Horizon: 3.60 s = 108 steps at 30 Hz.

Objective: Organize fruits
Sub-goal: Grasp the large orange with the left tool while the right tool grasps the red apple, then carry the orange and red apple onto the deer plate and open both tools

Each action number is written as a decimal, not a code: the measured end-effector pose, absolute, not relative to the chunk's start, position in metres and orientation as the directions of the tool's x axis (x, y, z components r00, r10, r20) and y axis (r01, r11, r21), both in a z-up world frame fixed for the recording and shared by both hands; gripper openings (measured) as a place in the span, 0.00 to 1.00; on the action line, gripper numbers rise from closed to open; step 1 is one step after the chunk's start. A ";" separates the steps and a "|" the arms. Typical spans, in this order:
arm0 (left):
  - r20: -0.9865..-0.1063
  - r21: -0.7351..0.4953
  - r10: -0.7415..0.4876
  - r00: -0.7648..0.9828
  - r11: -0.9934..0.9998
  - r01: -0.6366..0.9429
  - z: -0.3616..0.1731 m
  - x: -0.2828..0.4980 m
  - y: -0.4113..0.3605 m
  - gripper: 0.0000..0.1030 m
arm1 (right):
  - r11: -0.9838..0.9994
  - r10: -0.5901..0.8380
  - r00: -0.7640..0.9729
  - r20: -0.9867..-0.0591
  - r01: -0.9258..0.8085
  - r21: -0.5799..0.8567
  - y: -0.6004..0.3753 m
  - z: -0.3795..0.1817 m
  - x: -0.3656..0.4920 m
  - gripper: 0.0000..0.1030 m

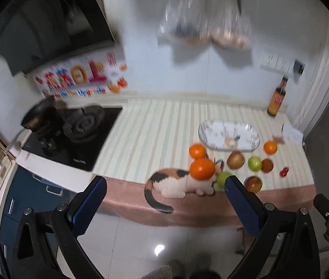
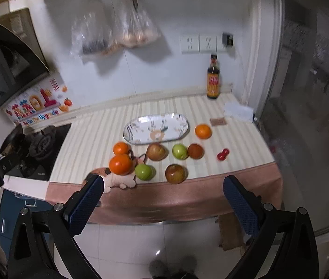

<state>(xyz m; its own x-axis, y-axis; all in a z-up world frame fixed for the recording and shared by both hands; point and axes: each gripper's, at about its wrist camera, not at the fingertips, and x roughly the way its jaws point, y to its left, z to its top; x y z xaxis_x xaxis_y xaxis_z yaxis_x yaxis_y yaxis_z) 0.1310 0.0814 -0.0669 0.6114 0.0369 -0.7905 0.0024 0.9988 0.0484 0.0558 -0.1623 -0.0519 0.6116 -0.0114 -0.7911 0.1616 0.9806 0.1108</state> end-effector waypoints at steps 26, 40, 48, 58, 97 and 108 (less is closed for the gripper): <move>-0.994 -0.052 -0.055 -0.098 0.998 -0.031 -0.334 0.365 0.006 0.99 | 0.947 0.222 0.187 -0.957 0.194 0.258 -0.241 -0.289 0.300 1.00; -0.986 -0.142 -0.154 -0.059 0.975 -0.170 -0.347 0.375 0.055 0.83 | 0.968 0.248 0.094 -0.964 0.014 0.250 -0.185 -0.312 0.369 0.94; -0.971 -0.210 -0.227 -0.076 0.960 -0.187 -0.364 0.387 0.090 0.85 | 0.980 0.188 -0.011 -0.982 -0.065 0.188 -0.152 -0.349 0.383 0.92; -0.987 -0.145 -0.152 -0.057 0.983 -0.117 -0.362 0.388 0.102 0.81 | 0.984 0.166 0.001 -0.986 -0.065 0.166 -0.151 -0.362 0.384 0.72; -0.987 -0.137 -0.132 -0.095 0.990 0.042 -0.350 0.564 -0.073 0.81 | 0.981 0.193 0.062 -0.979 0.021 0.195 -0.227 -0.352 0.529 0.72; -0.989 -0.110 -0.105 -0.103 0.993 0.043 -0.363 0.567 -0.085 0.82 | 0.975 0.214 0.022 -0.977 0.059 0.215 -0.227 -0.363 0.542 0.94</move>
<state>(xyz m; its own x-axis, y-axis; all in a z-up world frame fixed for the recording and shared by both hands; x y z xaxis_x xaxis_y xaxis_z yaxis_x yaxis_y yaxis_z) 0.5667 -0.0849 -0.3627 -0.1033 -0.1051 -0.9891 0.0432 0.9930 -0.1101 0.5423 -0.2272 -0.3626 0.0218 0.2140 -0.9766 0.0594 0.9748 0.2150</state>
